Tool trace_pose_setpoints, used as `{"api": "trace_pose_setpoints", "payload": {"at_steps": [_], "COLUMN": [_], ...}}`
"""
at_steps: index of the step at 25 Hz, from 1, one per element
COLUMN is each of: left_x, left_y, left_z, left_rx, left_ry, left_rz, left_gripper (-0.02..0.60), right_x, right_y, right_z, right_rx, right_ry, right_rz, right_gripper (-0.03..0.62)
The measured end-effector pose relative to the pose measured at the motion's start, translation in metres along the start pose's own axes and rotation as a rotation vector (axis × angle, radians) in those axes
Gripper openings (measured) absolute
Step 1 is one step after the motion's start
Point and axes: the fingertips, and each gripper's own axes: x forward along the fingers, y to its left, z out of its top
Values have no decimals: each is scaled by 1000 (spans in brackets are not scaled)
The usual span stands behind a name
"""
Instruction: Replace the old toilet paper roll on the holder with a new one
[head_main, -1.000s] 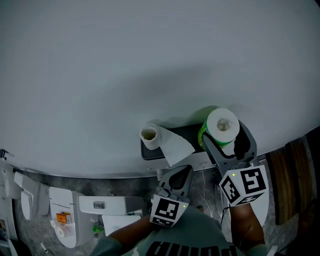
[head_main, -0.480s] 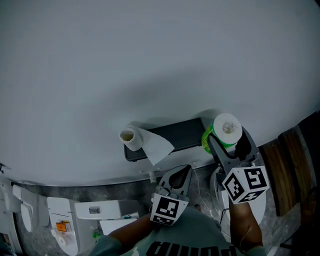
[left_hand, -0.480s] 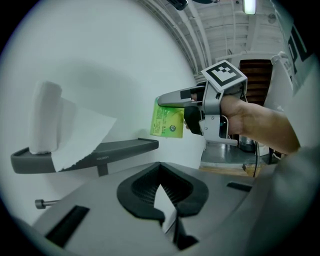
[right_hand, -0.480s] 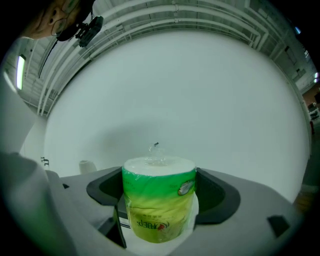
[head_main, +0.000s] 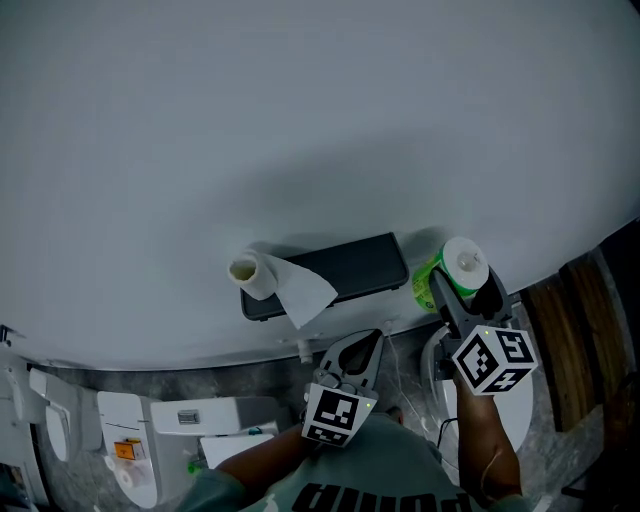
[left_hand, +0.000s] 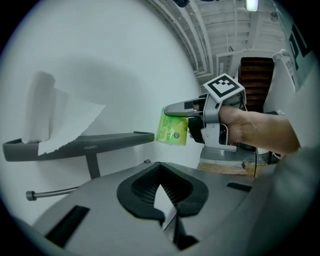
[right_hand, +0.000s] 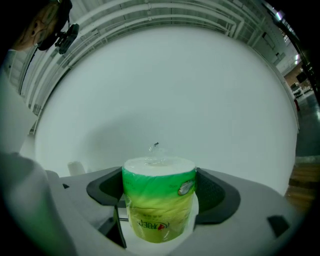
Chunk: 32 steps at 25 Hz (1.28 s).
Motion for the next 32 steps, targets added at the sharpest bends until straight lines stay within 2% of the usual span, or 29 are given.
{"api": "trace_pose_setpoints", "payload": {"at_steps": [5,17,23,32], "left_x": [2,-7,-12,-19], "left_y": [7,32,40,54], "left_z": [-9,-16,-20,-25], "left_rx": [-7,-10,-11,-14], "left_ry": [26,54,66,72], "left_rz": [24,77,89,113], "left_gripper": [5,5,5,5], "right_x": [10,39,48,56], "right_y": [-12,-31,-38,-39], "right_z": [-20,-66,-81,-100], "right_rx": [96,458,636,808], "right_ry": [27,59,33,13], "right_rz": [-3,-2,-8,-3], "right_gripper": [428,428,428,428]}}
